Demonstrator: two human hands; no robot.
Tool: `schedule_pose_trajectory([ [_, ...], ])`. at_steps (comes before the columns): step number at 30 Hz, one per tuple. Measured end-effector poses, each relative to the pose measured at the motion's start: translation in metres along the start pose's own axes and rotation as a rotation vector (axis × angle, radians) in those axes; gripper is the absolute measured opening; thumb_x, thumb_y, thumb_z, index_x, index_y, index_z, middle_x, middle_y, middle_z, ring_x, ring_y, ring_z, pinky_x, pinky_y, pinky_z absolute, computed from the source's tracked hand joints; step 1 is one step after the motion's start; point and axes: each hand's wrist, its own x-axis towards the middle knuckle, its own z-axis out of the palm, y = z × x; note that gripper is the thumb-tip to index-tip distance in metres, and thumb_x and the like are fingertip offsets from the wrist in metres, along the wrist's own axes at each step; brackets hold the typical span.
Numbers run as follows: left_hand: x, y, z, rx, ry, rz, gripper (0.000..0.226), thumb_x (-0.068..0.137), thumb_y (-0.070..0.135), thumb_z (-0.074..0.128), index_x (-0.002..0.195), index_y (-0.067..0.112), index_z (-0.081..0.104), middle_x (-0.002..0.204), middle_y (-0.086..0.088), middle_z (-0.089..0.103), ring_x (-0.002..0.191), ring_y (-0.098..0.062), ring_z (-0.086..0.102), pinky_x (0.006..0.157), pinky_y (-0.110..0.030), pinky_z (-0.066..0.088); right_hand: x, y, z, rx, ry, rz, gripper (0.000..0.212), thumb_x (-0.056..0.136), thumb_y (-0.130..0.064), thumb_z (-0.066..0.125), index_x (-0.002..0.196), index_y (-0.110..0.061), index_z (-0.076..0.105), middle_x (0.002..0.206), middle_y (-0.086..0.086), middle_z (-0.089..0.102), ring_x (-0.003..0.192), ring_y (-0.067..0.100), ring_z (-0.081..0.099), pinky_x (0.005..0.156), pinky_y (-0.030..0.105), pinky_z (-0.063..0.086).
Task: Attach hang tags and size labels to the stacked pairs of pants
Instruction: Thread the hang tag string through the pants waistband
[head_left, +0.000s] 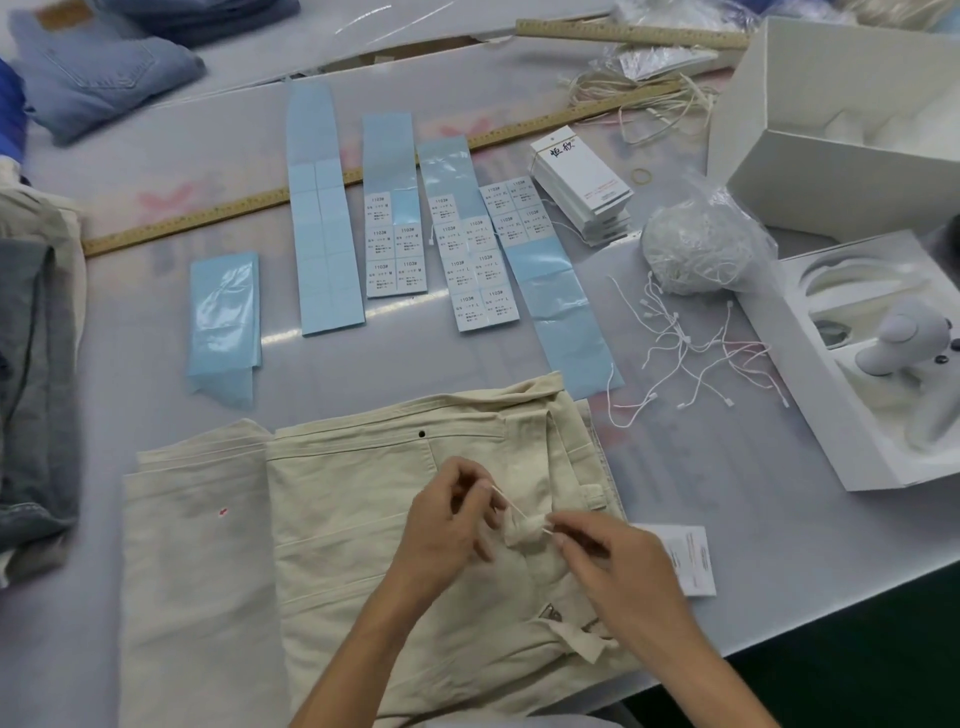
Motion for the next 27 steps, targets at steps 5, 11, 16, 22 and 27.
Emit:
schedule_pose_trajectory([
  [5,0.019,0.026,-0.027,-0.376,0.213,-0.015,0.012,0.106,0.01,0.043,0.096,0.016,0.048,0.094,-0.021,0.076,0.066,-0.019,0.064,0.043,-0.024,0.044,-0.003,0.018,-0.04,-0.058,0.152,-0.072,0.038,0.092,-0.019,0.073,0.12,-0.044,0.067,0.129,-0.029,0.059,0.124,-0.005,0.054,0.098,0.012,0.045],
  [11,0.03,0.032,-0.043,-0.403,0.207,-0.026,0.012,0.104,0.012,0.045,0.095,0.018,0.051,0.084,-0.02,0.073,0.059,-0.02,0.057,0.046,-0.026,0.043,-0.005,0.031,-0.034,-0.146,-0.032,-0.061,0.055,0.089,-0.027,0.076,0.128,-0.057,0.051,0.132,-0.04,0.047,0.128,-0.012,0.041,0.105,0.023,0.044],
  [16,0.029,0.027,-0.03,-0.314,0.206,-0.077,0.014,0.104,0.009,0.048,0.095,0.016,0.055,0.072,-0.01,0.066,0.057,-0.017,0.052,0.046,-0.026,0.042,0.0,0.022,-0.014,-0.416,0.075,-0.217,0.036,0.082,-0.024,0.083,0.115,-0.028,0.07,0.103,-0.021,0.058,0.098,0.01,0.053,0.084,0.034,0.045],
  [22,0.022,0.025,-0.018,-0.272,0.157,-0.008,0.011,0.1,0.008,0.055,0.091,0.012,0.06,0.091,-0.012,0.077,0.045,-0.014,0.038,0.042,-0.024,0.034,0.002,0.009,-0.01,-0.466,0.059,-0.237,0.036,0.084,-0.015,0.079,0.115,-0.028,0.067,0.098,-0.015,0.064,0.087,0.008,0.062,0.071,0.03,0.054],
  [27,0.019,0.028,-0.013,-0.348,0.099,0.064,0.004,0.089,0.012,0.065,0.085,0.011,0.067,0.093,-0.02,0.076,0.041,-0.015,0.037,0.041,-0.021,0.033,0.004,0.005,0.005,-0.563,0.201,-0.565,0.039,0.074,-0.006,0.087,0.109,-0.015,0.072,0.104,0.004,0.065,0.092,0.027,0.063,0.077,0.038,0.05],
])
